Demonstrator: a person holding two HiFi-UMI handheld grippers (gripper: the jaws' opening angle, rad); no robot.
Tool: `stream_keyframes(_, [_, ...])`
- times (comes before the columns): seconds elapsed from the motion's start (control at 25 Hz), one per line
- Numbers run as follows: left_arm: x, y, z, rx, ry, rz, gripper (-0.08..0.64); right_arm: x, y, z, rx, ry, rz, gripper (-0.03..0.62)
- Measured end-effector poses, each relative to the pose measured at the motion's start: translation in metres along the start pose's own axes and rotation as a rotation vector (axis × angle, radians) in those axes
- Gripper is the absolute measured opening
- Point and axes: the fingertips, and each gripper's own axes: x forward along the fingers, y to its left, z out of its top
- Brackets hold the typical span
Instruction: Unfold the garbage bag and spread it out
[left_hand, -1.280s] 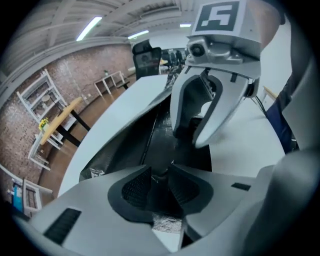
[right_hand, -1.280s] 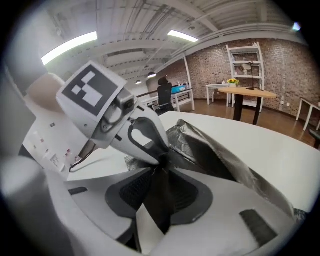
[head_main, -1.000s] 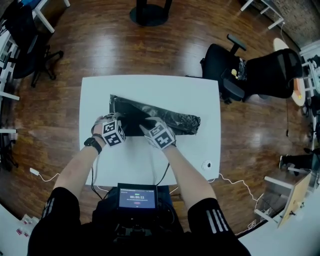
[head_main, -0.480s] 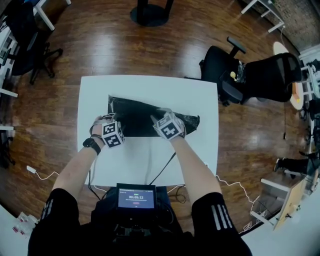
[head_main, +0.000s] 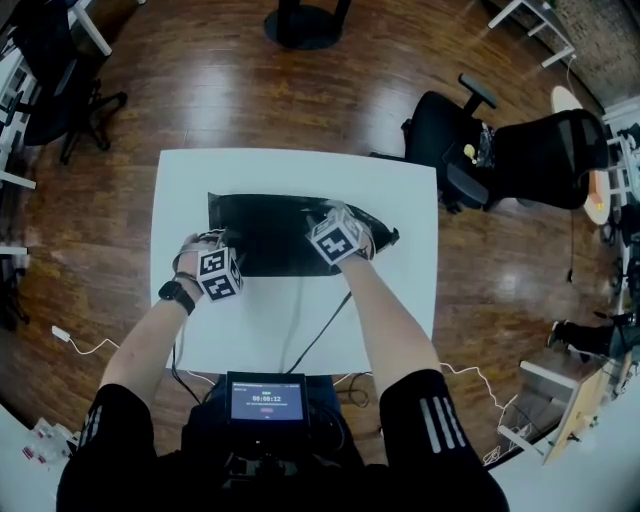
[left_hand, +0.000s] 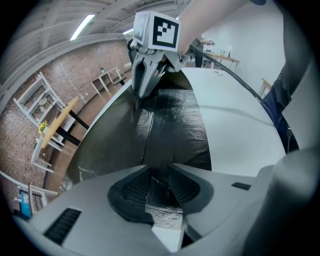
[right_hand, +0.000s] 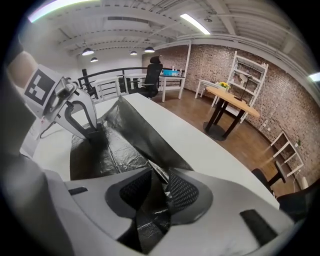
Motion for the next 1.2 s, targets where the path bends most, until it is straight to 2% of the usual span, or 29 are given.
stream_keyframes(0.2, [0.0,-0.002,-0.002,-0.006,0.006,0.005,0.11,0.012,-0.002,-0.005,-0.027,0.043,0.016,0.128])
stream_keyframes(0.44, [0.0,-0.002,-0.003,-0.007,0.018,0.011,0.11,0.013,-0.001,-0.003,-0.022,0.027,0.032,0.13])
stream_keyframes(0.56, [0.001,-0.003,-0.007,-0.013,0.023,0.005,0.11,0.0,0.002,0.016,-0.013,-0.044,0.047,0.132])
stream_keyframes(0.68, [0.0,-0.002,-0.008,-0.052,0.022,-0.016,0.112,-0.023,0.011,0.038,-0.002,-0.129,0.079,0.132])
stream_keyframes(0.8, [-0.006,-0.003,-0.004,-0.054,0.016,-0.023,0.112,-0.043,0.024,0.043,-0.017,-0.173,0.109,0.132])
stream_keyframes(0.96, [-0.024,-0.002,0.025,-0.059,-0.047,-0.017,0.111,-0.065,0.025,0.033,-0.03,-0.188,0.104,0.132])
stream_keyframes(1.08, [-0.038,-0.01,0.069,-0.067,-0.136,-0.038,0.11,-0.078,0.02,0.016,-0.04,-0.175,0.086,0.132])
stream_keyframes(1.2, [-0.04,-0.023,0.116,-0.029,-0.202,-0.058,0.11,-0.087,0.015,-0.006,-0.063,-0.143,0.068,0.132])
